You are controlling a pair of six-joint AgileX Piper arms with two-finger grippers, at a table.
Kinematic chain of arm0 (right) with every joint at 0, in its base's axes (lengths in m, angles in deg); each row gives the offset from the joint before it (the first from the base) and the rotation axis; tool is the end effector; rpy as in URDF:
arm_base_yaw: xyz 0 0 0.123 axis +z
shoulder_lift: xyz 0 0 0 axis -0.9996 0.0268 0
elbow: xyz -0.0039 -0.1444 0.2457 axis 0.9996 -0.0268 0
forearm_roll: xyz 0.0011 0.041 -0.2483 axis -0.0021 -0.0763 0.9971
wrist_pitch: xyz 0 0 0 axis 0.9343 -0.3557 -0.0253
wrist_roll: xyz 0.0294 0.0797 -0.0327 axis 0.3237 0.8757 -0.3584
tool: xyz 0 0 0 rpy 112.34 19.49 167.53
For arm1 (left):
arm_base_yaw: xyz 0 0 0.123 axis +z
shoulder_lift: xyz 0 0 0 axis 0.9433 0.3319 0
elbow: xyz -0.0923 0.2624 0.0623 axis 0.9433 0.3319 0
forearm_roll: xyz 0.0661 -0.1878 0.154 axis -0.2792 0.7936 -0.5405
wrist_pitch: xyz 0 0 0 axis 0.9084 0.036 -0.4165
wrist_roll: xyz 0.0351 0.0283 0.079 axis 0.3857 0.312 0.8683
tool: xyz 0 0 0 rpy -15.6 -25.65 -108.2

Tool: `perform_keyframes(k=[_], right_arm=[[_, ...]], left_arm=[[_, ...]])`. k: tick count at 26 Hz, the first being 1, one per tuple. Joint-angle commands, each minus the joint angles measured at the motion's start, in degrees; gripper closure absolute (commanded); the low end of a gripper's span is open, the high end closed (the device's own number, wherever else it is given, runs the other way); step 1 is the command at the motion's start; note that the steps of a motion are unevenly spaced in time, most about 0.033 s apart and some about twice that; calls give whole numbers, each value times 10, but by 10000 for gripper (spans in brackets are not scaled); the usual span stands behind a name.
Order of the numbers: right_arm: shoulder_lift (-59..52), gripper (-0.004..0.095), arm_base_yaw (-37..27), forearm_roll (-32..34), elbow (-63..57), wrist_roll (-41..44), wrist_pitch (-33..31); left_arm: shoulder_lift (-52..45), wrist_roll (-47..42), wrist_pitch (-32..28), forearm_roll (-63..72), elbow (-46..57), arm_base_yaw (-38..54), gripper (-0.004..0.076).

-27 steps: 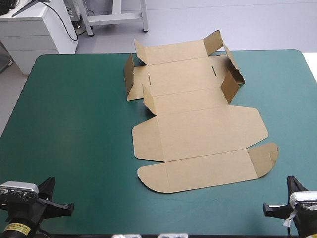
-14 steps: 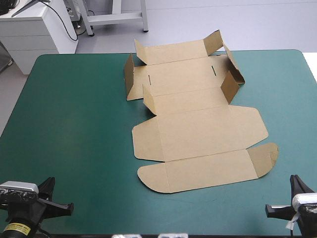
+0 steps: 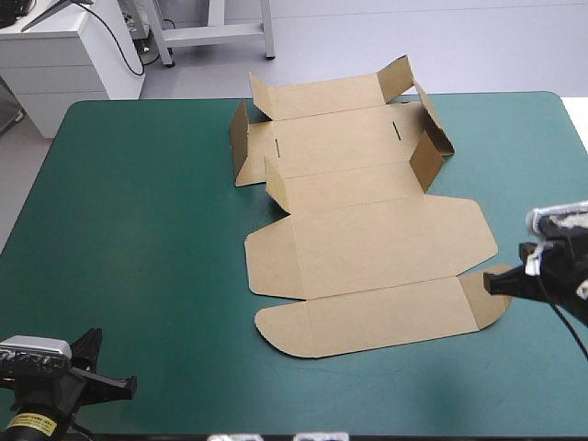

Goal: Fold the box

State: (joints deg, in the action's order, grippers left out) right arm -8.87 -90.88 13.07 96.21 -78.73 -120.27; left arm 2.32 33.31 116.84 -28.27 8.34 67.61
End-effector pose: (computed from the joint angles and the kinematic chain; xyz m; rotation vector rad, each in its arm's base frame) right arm 0.1222 0.0031 0.3946 -0.1507 2.1875 0.0004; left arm 0.0317 -0.0032 0.2739 0.1417 1.9846 -0.0007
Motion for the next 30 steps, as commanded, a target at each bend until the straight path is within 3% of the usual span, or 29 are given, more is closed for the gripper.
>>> perform_keyframes(k=[1,11,20,25,29,30], right_arm=[[95,929,-2,-29,88,-15,18],[345,928,-2,-115,277,-76,-22],[488,908,-2,-127,389,-112,-43],[555,745,-2,-145,444,-127,-45],[597,543,-2,-145,487,-127,-45],[617,451,-2,-145,504,-127,-45]], left_arm=[[10,2,-42,8,-13,0,731],[10,2,-42,8,-13,0,731],[10,1,-42,8,-13,0,731],[10,1,-42,8,-13,0,731],[10,1,-42,8,-13,0,731],[10,1,-42,8,-13,0,731]])
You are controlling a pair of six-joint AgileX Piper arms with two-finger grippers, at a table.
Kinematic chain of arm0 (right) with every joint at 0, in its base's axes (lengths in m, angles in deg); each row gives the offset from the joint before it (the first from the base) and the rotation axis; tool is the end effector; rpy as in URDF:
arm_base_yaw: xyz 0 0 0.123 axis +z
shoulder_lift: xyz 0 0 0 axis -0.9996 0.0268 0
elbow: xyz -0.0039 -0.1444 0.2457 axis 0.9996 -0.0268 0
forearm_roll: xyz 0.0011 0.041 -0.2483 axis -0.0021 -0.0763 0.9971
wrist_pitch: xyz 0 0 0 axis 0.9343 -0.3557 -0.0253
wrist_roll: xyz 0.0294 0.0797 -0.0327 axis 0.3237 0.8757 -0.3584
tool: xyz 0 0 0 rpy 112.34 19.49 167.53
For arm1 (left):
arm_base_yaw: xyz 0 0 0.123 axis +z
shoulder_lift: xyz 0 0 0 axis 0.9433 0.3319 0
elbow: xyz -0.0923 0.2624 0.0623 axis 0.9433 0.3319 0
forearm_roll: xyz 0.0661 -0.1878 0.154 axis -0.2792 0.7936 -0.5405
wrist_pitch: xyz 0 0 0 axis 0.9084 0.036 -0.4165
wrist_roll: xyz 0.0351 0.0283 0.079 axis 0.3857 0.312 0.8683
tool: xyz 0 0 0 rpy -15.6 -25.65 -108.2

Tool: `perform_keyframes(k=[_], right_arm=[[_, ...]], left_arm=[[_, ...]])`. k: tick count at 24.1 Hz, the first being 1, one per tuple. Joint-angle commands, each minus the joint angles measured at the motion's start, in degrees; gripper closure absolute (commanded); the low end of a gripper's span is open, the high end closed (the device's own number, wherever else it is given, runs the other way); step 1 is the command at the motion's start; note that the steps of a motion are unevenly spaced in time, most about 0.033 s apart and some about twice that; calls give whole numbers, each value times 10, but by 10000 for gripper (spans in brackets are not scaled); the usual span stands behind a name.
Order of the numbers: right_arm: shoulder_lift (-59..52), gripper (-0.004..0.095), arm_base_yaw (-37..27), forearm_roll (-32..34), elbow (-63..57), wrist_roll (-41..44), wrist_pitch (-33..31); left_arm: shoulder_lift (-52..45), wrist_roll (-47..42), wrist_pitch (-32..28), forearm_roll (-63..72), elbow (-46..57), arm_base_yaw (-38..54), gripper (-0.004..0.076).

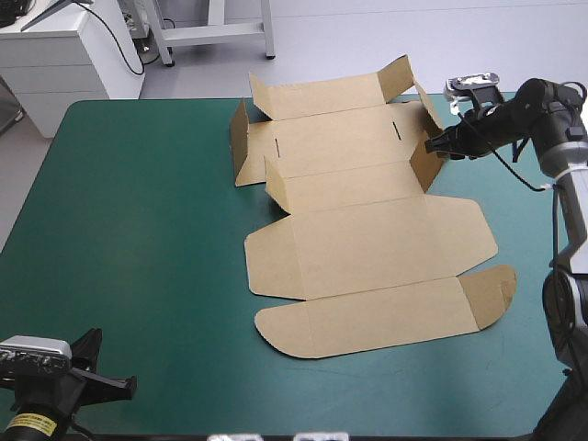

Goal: Fold the box

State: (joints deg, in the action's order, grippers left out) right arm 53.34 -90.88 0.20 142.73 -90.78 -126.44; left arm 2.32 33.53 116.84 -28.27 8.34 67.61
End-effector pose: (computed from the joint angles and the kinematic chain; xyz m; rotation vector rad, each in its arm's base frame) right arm 0.4084 0.0092 0.3513 -0.3621 2.4872 0.2592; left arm 0.0317 -0.0032 0.2739 0.1455 1.9843 0.0018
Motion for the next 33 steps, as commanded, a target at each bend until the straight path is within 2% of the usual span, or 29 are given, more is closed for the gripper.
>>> perform_keyframes(k=[1,3,9,15,17,18,20,21,24,31,33], right_arm=[[5,417,-2,-16,46,-7,16],[25,382,-2,-14,60,-7,20],[105,384,-2,-9,109,-17,52],[165,391,-2,-11,147,-26,38],[168,544,-1,-11,148,-41,28],[168,687,0,-11,148,-60,21],[168,883,3,-11,149,-75,19],[168,924,4,-11,152,-78,19],[168,929,13,-12,167,-106,3],[168,929,40,-11,239,-225,-97],[168,929,46,-11,252,-233,-97]], left_arm=[[10,-1,-42,8,-13,0,731],[10,-1,-42,8,-13,0,731],[10,-1,-42,8,-13,0,731],[10,-1,-42,8,-13,0,731],[10,-1,-42,8,-13,0,731],[10,-1,-42,8,-13,0,731],[10,-1,-42,8,-13,0,731],[10,-1,-42,8,-13,0,731],[10,-1,-42,8,-13,0,731],[10,-3,-42,8,-13,0,731],[10,-3,-42,8,-13,0,731]])
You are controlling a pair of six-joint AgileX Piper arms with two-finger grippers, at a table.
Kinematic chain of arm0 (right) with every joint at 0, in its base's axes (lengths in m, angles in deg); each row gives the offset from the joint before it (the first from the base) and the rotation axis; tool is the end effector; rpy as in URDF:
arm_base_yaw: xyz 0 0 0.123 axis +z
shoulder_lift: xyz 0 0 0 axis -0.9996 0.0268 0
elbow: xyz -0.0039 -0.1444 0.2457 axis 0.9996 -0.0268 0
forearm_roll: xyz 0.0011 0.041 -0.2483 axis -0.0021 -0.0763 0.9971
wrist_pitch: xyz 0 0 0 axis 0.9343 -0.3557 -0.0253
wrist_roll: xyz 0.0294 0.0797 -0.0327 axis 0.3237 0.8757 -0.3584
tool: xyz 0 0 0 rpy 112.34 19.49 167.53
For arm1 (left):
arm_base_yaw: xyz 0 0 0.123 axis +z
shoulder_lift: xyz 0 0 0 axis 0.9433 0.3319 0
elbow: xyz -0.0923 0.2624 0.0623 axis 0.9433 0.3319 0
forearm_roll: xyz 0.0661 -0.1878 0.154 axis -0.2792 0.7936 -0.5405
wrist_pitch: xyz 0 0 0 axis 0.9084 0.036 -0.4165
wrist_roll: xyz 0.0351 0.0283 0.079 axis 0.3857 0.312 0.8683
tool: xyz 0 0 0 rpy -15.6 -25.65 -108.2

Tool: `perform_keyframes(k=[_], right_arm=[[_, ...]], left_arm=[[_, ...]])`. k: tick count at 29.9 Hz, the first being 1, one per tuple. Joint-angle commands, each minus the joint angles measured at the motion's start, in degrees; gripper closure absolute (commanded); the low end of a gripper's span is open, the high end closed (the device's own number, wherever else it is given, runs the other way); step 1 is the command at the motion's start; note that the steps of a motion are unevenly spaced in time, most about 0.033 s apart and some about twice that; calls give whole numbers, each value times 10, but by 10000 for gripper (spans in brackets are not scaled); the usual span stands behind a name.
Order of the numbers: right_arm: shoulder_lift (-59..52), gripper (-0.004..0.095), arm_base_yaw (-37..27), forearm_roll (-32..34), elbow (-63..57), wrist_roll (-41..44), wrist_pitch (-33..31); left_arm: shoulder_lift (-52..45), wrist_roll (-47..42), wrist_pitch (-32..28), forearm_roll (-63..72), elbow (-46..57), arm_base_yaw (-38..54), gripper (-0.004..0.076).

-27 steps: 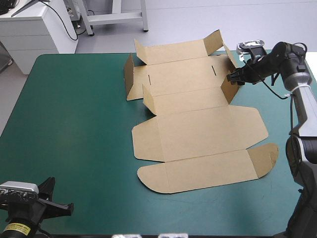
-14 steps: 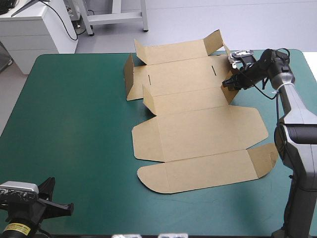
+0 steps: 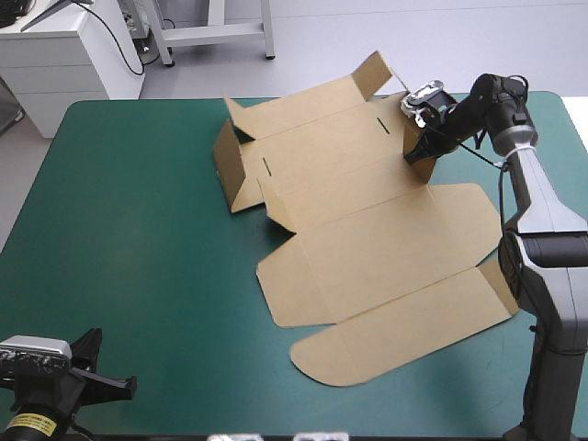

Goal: Fold the box

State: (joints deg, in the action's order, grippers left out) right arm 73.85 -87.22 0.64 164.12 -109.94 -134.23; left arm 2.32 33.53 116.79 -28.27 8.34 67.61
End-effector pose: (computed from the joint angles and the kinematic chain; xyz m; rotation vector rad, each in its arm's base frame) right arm 0.4816 0.0379 0.2944 -0.9140 2.4452 0.2028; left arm 0.0317 -0.0032 0.2740 0.1454 1.9834 0.0018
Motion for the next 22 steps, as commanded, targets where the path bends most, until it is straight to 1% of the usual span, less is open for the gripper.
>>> perform_keyframes(k=[1,6,17,22], right_arm=[[-37,929,13,-17,44,-46,-19],[-37,929,38,-17,47,-91,-20],[-37,929,118,-13,47,-175,-20],[-37,929,138,-13,47,-211,-20]], left_arm=[[10,-3,-42,8,-13,0,731],[10,-3,-42,8,-13,0,731],[10,-3,-42,8,-13,0,731],[10,-3,-42,8,-13,0,731]])
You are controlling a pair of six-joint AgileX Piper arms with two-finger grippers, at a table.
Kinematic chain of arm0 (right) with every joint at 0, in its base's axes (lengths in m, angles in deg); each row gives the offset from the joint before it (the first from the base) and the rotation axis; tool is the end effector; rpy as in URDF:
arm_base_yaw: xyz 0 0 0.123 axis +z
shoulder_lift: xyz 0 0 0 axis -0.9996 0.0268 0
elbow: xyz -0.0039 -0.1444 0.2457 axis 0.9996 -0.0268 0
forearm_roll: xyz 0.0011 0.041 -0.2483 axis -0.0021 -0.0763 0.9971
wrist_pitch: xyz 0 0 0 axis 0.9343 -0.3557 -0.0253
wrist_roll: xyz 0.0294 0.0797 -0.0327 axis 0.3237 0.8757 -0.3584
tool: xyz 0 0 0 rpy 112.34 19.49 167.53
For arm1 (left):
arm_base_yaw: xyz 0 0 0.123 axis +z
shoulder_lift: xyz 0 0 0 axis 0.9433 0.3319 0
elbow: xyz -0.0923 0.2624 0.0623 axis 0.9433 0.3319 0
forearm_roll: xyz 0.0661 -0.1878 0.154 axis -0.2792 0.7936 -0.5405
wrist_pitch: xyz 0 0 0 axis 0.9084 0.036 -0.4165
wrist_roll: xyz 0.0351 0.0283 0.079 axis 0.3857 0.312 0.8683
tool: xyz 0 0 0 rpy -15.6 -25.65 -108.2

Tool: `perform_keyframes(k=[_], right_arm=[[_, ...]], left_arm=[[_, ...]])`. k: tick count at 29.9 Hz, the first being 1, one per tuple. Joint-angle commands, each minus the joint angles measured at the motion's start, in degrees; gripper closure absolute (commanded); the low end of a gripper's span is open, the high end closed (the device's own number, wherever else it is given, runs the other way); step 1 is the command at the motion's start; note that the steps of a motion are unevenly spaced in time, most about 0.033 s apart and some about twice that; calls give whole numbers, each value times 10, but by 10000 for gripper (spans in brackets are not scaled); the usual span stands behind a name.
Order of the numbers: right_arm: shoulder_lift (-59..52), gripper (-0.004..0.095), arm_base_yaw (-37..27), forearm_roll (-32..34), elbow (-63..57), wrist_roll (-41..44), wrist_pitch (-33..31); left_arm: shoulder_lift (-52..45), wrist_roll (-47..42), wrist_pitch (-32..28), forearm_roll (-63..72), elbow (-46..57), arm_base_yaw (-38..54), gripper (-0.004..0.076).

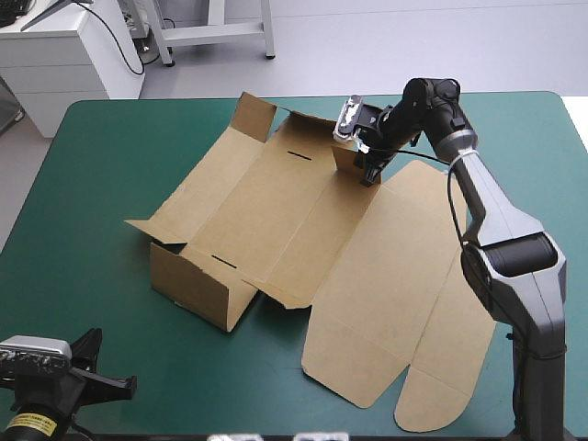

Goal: Fold the box

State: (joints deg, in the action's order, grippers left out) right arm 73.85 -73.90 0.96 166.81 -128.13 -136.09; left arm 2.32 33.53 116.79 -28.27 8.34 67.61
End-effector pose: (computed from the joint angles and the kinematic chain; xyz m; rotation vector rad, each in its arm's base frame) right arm 0.4588 0.1474 0.3065 -1.5491 2.0824 0.1597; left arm 0.0317 -0.0032 0.2740 0.1454 1.9834 0.0018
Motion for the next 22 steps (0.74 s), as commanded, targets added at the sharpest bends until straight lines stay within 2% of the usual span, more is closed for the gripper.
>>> perform_keyframes(k=[1,16,22], right_arm=[[-37,930,9,-19,20,-37,-1],[-41,929,90,-33,20,-103,-1],[-41,929,115,27,20,-103,-1]], left_arm=[[10,-3,-42,8,-13,0,731],[10,-3,-42,8,-13,0,731],[10,-3,-42,8,-13,0,731]])
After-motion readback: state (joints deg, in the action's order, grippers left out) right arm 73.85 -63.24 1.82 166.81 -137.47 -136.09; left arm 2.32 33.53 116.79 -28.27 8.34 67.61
